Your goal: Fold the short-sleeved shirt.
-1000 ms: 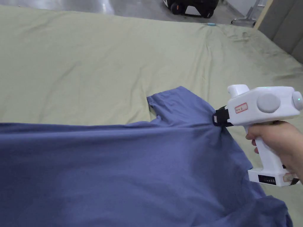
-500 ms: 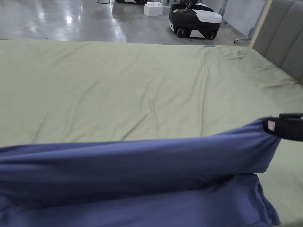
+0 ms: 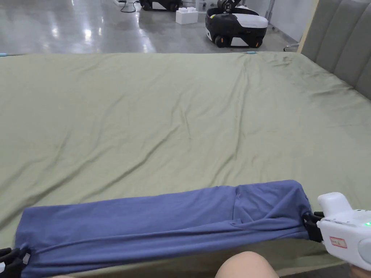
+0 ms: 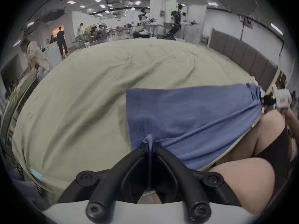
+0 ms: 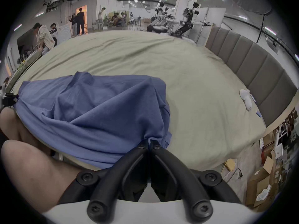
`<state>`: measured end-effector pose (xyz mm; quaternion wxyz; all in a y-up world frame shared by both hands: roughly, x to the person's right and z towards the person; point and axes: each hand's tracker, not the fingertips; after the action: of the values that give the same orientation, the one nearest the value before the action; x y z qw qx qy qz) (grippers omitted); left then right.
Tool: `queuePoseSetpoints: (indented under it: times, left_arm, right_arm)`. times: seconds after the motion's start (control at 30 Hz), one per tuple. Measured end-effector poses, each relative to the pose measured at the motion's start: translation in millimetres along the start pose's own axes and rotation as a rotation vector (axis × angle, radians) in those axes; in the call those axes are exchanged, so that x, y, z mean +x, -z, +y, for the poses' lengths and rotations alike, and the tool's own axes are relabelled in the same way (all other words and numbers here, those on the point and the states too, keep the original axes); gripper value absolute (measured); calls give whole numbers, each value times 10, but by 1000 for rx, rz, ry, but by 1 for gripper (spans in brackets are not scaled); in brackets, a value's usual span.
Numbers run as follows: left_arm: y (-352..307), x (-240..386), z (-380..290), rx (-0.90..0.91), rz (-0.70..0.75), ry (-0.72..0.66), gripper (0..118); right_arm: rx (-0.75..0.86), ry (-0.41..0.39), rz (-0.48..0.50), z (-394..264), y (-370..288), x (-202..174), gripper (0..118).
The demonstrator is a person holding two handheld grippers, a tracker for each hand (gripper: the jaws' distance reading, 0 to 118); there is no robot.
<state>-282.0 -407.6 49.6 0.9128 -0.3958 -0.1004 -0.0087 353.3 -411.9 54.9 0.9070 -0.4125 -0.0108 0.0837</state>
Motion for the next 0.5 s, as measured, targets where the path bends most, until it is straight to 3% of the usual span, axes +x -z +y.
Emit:
queuePoseSetpoints:
  times: [0.03,0.07,0.1,0.13,0.17,0.2,0.3,0.33,0.37,0.4,0.43,0.47,0.5]
  left_arm:
    - [-49,-33,17,-4,-16,-54,7]
    - [-109,-61,48,-6,-38,-93,19]
    - [-197,-106,90,-21,-55,-141,46]
    - [-262,-150,111,-31,-63,-175,100]
    - [-390,-237,135,-29,-89,-218,118]
    - [-574,-301,171,35,-197,-276,118]
    - [-1050,-515,179,140,-192,-371,118]
    - [-1215,-586,169,181,-219,-400,118]
    - [-1325,-640,135,221,-245,-420,115]
    - [-1424,-700,111,258,-288,-434,96]
    - [-1481,-718,96,253,-302,-441,33]
    - [-1466,-739,99,228,-277,-427,0]
    - [-1435,-773,77,204,-205,-431,0]
  right_arm:
    - [-1,13,-6,32,-35,-16,5]
    - [-12,36,-3,59,-83,35,14]
    - [-7,71,20,77,-148,59,31]
    - [-6,86,25,91,-203,75,76]
    - [-13,92,-3,112,-295,78,107]
    - [29,97,-41,141,-479,116,118]
    - [228,155,-70,200,-1036,128,115]
    - [278,176,-63,245,-1341,9,108]
    - [314,190,-37,252,-1503,-33,86]
    - [382,194,15,247,-1670,-110,39]
    - [409,189,25,262,-1752,-204,3]
    - [422,197,-5,287,-1803,-353,2]
    - [400,198,19,306,-1839,-439,2]
